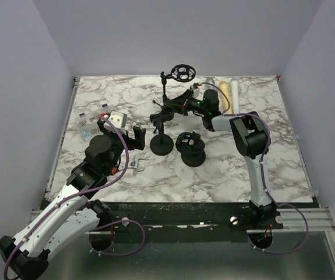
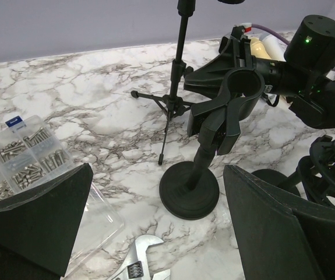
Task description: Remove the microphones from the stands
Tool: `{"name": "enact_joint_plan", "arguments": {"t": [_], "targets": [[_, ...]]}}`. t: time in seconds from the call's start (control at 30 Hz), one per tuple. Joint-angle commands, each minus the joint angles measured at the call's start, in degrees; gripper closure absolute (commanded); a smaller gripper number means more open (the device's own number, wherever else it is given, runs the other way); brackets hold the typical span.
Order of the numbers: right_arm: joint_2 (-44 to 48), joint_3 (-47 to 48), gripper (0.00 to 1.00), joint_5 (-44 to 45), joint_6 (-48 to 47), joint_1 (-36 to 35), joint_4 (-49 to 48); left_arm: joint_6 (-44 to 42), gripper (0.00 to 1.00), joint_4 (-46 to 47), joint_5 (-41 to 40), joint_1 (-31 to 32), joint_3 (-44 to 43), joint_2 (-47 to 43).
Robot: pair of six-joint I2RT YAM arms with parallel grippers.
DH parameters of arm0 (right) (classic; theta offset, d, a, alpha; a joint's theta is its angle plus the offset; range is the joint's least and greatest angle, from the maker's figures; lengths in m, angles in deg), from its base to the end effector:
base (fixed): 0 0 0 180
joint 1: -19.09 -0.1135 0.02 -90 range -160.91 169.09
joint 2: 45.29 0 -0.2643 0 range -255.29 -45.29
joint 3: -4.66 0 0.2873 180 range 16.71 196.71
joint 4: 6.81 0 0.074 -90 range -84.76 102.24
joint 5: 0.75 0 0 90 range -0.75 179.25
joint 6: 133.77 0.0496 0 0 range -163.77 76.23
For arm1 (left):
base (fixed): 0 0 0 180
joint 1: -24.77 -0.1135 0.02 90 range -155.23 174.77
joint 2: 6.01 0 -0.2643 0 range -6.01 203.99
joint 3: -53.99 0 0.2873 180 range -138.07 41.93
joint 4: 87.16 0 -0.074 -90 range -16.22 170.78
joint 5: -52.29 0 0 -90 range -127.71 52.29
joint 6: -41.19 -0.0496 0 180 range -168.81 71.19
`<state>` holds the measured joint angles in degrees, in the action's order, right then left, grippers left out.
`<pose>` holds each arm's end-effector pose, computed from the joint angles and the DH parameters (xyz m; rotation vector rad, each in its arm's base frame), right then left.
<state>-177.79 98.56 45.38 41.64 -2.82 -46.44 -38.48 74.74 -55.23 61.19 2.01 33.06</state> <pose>0.4815 0.2307 0.1311 0.3259 1.9568 1.9433 0.1824 -0.1160 0.3333 0.1465 1.6636 -0.3653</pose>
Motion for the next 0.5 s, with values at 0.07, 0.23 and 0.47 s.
{"name": "enact_joint_plan", "arguments": {"t": [0.07,0.23,0.47], "targets": [[1.5,1.6,0.99,5.6,-12.0,0.2,12.9,0.2,0.02,1.0,1.3,-0.5,-0.3,-0.3],[5.4,-0.5,0.99,9.3,-21.5,0.0,19.9,0.4,0.01,1.2,1.9,-0.6,-0.4,-0.1],[6.3,-5.0,0.63,5.6,-9.7,0.1,6.0,0.8,0.01,1.3,2.4,-0.8,-0.4,0.5]]}}
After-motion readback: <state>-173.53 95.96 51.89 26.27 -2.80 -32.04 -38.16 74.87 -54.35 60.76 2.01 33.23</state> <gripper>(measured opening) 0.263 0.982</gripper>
